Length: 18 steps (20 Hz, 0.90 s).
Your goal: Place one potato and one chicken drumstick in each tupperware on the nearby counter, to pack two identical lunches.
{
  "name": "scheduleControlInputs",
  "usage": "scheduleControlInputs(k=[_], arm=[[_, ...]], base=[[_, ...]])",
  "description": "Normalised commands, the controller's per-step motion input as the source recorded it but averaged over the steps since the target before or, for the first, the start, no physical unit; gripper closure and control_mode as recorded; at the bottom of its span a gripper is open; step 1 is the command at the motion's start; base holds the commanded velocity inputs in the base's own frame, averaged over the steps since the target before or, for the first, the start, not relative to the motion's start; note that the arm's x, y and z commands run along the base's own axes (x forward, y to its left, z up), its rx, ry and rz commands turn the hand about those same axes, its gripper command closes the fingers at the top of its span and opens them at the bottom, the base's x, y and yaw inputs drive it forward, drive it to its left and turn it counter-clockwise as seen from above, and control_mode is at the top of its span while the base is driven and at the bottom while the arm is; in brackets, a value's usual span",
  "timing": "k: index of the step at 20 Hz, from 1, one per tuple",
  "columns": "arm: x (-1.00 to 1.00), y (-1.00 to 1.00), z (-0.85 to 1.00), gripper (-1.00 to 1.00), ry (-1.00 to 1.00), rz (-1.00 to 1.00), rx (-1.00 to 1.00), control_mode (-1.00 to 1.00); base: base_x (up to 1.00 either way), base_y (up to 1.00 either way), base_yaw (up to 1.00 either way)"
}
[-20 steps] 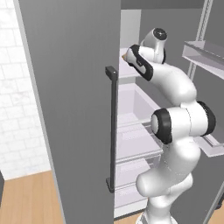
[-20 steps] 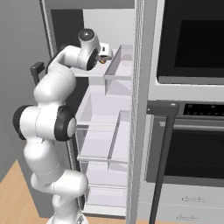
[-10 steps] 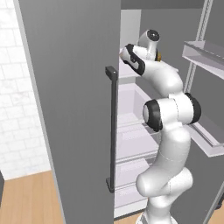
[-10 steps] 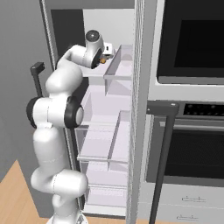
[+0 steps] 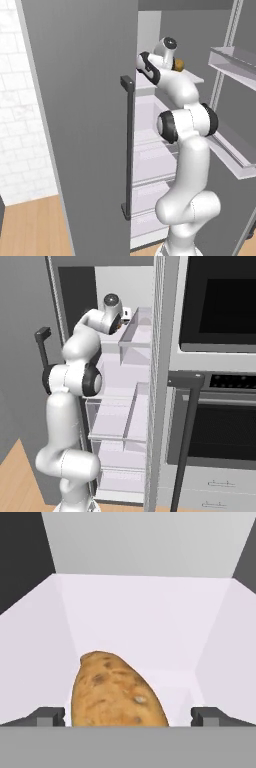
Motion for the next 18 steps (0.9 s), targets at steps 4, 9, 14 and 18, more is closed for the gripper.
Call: scheduleControlInputs(k=[4, 9, 14, 18], arm=[[0.16, 0.17, -0.40, 1.00, 0.00, 0.00, -0.01, -1.00], [-0.30, 0.11, -0.18, 1.00, -0.10, 0.00, -0.06, -1.00], [-1.00, -0.06, -0.08, 1.00, -0.14, -0.06, -0.02, -1.00], [-1.00, -0.17, -0.04, 1.00, -0.06, -0.11, 0.00, -1.00]], base=[[0.00, 0.00, 0.00], [0.00, 0.00, 0.00], [0.00, 0.00, 0.00], [0.00, 0.00, 0.00]])
